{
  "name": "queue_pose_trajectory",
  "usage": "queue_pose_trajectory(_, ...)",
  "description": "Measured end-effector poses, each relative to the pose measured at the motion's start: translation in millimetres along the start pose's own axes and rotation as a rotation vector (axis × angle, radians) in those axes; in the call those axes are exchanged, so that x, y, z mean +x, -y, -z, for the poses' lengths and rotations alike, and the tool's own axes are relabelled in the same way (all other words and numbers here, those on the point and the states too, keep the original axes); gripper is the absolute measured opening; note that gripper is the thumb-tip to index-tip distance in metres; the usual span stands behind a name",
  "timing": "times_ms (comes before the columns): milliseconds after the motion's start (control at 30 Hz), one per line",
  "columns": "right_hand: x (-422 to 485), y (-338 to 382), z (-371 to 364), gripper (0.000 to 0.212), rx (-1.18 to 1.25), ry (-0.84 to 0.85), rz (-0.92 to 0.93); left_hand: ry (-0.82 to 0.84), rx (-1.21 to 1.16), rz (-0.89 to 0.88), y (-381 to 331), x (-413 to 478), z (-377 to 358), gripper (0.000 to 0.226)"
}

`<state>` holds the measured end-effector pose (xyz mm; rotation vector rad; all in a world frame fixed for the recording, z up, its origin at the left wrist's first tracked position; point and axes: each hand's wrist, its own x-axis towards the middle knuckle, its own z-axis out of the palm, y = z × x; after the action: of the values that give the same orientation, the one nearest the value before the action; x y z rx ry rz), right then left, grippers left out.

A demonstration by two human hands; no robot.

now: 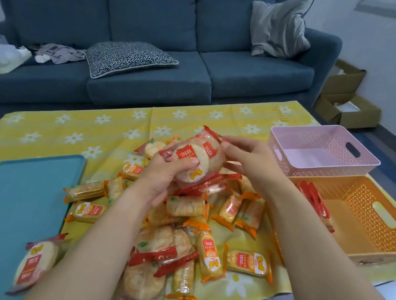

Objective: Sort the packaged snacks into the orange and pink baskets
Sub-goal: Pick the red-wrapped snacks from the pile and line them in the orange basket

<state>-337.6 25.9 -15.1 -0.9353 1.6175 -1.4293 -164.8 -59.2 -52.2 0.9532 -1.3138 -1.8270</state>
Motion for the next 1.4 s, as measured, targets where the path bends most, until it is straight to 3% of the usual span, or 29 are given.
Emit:
queue_pose_trajectory(33,4.7,-6.0,-0.3,0.019,-0.056,-0.028,-0.006,-0.044,-0.007,0.002,-1.5,2.5,3.8,0.047)
queue_pose_trajectory(100,15.7,-21.6,1.1,0.036,-0.431,-0.057,0.019,-0.141,-0.017,0.004,-1.5,8.5,13.6,0.05)
queue_pose_trajectory(167,22.7,-38.5,-0.7,0.059,-0.882,0.071,0.021,-0.194,-0.007,0.052,0.4,11.6,21.2,0.06)
queue_pose_trajectory(233,27.5,-53.4,-4.5,0.073,-1.121,0.206,-0.012,-0.173,0.045,0.145,2.8,10.6,24.3,0.063)
queue_pose_trajectory(400,33.7,-73.6,-11.0,0.062,-1.338,0.134,0.016,-0.108,0.14,0.345,3.7,2.1,23.8,0.033)
queue_pose_trajectory(533,28.4,-70.7,-14.5,0.047,-1.171,0.144,0.096,-0.159,0.077,0.387,1.7,-0.3,25.6,0.032)
queue_pose_trajectory(633,17.8,-65.7,-16.3,0.037,-0.815,0.169,0.07,-0.15,-0.071,0.41,2.2,-1.6,25.0,0.027)
queue_pose_trajectory(733,12.3,-70.3,-22.6,0.051,-0.474,0.187,-0.084,-0.157,-0.107,0.384,5.8,-4.1,20.4,0.031)
queue_pose_trajectory(867,20.3,-77.2,-34.8,0.041,0.162,0.079,-0.339,-0.159,0.003,0.318,15.9,-4.7,9.6,0.022)
queue_pose_trajectory(933,23.9,-73.7,-39.4,0.03,0.364,0.022,-0.435,-0.175,0.084,0.295,19.2,-5.4,5.1,0.026)
queue_pose_trajectory(1033,22.3,-70.6,-42.5,0.02,0.403,-0.034,-0.521,-0.167,0.204,0.274,18.7,-4.7,4.2,0.058)
queue_pose_trajectory(1167,19.9,-74.9,-42.0,0.027,0.422,-0.006,-0.581,-0.088,0.223,0.333,15.9,-2.2,7.8,0.021)
queue_pose_trajectory(1400,21.7,-57.5,-35.1,0.027,0.401,0.011,-0.539,-0.07,0.145,0.247,16.3,-4.8,-1.8,0.023)
